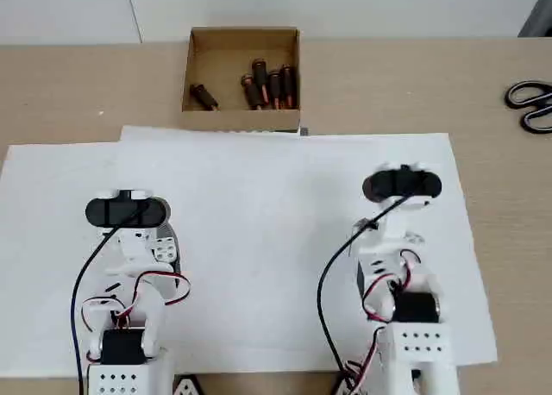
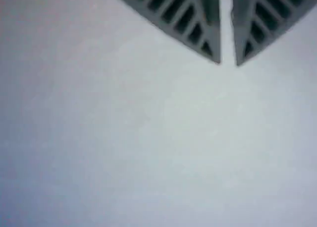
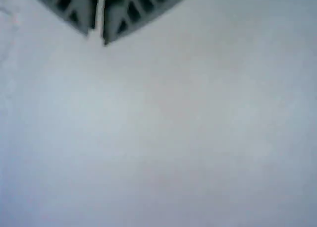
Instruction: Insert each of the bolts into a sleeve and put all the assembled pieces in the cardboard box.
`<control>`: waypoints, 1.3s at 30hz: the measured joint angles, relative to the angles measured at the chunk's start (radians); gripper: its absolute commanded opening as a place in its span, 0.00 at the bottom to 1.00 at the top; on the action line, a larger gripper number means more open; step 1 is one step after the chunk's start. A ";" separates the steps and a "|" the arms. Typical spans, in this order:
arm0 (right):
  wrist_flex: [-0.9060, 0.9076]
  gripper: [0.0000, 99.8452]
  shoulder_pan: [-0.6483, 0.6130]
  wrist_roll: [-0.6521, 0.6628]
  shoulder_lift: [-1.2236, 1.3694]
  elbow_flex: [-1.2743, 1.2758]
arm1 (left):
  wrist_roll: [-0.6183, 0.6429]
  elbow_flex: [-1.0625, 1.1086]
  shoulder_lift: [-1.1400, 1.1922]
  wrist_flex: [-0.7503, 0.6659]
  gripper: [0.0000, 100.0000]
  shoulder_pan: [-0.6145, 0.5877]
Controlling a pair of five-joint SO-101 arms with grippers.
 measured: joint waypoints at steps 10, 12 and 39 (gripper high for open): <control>-0.023 0.00 0.005 0.000 -0.351 0.244 | 0.000 0.000 0.000 0.000 0.01 0.000; 0.006 0.00 0.003 0.005 -0.428 0.245 | 0.000 0.000 0.000 0.000 0.01 0.000; 0.249 0.00 0.003 0.008 -0.574 0.244 | 0.000 0.000 0.000 0.000 0.01 0.000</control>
